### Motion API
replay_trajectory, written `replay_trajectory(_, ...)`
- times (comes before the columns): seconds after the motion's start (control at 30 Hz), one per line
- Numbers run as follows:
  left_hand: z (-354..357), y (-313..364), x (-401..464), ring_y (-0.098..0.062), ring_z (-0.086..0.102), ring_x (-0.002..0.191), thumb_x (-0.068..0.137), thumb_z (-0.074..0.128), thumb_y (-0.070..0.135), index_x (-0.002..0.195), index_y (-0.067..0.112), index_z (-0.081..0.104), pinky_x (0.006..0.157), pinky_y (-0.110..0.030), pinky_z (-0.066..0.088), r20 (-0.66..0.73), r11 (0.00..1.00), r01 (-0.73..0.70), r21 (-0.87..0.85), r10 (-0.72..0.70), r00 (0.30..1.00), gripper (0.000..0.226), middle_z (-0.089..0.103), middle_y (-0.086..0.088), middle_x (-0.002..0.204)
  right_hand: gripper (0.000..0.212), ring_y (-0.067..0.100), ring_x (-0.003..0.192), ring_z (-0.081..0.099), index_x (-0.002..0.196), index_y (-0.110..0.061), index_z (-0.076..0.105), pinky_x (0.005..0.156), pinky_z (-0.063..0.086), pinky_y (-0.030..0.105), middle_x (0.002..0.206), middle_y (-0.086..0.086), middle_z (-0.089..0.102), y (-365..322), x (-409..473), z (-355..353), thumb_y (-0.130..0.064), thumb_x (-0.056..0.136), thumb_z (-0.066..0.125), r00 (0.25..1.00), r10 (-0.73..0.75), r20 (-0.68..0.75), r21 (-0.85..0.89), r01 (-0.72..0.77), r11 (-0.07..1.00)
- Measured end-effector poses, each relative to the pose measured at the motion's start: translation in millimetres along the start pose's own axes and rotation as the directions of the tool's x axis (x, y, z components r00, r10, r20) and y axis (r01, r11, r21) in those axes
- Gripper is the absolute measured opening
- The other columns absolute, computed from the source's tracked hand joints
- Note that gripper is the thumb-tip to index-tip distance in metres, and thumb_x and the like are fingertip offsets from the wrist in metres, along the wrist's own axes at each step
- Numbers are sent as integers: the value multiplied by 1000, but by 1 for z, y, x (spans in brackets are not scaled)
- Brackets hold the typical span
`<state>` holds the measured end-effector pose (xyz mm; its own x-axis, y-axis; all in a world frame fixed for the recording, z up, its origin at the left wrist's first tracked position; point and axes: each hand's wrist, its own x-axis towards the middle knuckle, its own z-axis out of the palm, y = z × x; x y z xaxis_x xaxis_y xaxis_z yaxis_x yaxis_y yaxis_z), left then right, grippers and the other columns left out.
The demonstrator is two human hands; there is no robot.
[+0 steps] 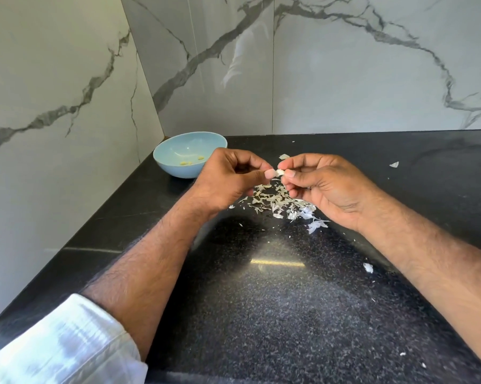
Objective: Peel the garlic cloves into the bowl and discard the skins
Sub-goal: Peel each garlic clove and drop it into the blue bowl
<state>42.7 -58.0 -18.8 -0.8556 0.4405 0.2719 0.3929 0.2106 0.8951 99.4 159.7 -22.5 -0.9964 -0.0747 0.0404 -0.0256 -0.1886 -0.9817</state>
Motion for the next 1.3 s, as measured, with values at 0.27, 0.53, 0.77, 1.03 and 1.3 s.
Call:
replay_trajectory(0.27, 3, 0, 2, -14, 60, 57, 96, 78, 11, 94, 2, 78, 48, -19, 44, -14, 999, 34, 4, -34, 999, 8, 77, -8, 76, 17, 21, 80, 73, 103, -3, 77, 71, 59, 31, 90, 17, 79, 8, 1, 7, 3, 88, 77, 985, -161, -64, -273, 138, 952)
replay_trajectory(0.53, 6, -2, 3, -20, 72, 65, 96, 77, 7, 96, -2, 77, 51, -23, 49, 6, 992, 34, -126, -34, 999, 8, 79, -17, 83, 11, 16, 74, 76, 99, -19, 81, 70, 63, 32, 80, -5, 79, 15, 3, 9, -20, 88, 85, 918, -386, -85, -573, 272, 773)
replay_trajectory(0.77, -10, 1, 4, -16, 63, 59, 96, 79, 14, 95, 2, 76, 48, -19, 44, -151, 995, 64, -74, -74, 986, 12, 77, -11, 78, 6, 4, 69, 72, 91, -19, 82, 65, 56, 18, 80, -9, 79, 7, -3, 16, -17, 86, 86, 865, -497, -69, -624, 352, 698)
replay_trajectory(1.03, -15, 0, 5, -12, 54, 51, 97, 78, 16, 94, 5, 76, 49, -17, 43, -217, 993, 93, -72, -107, 970, 12, 75, -11, 76, 16, 1, 77, 65, 80, -27, 73, 71, 56, 28, 83, -15, 70, 6, -18, 41, -17, 92, 73, 920, -5, 391, -911, 388, 138)
replay_trajectory(1.3, -9, 0, 5, -9, 56, 56, 97, 78, 12, 98, 0, 77, 50, -13, 43, -109, 996, 85, -24, -88, 990, 12, 76, -10, 79, 22, 24, 82, 70, 106, -1, 76, 79, 62, 32, 96, 16, 79, -12, -5, -1, -1, 85, 78, 988, -151, -36, -257, 137, 957)
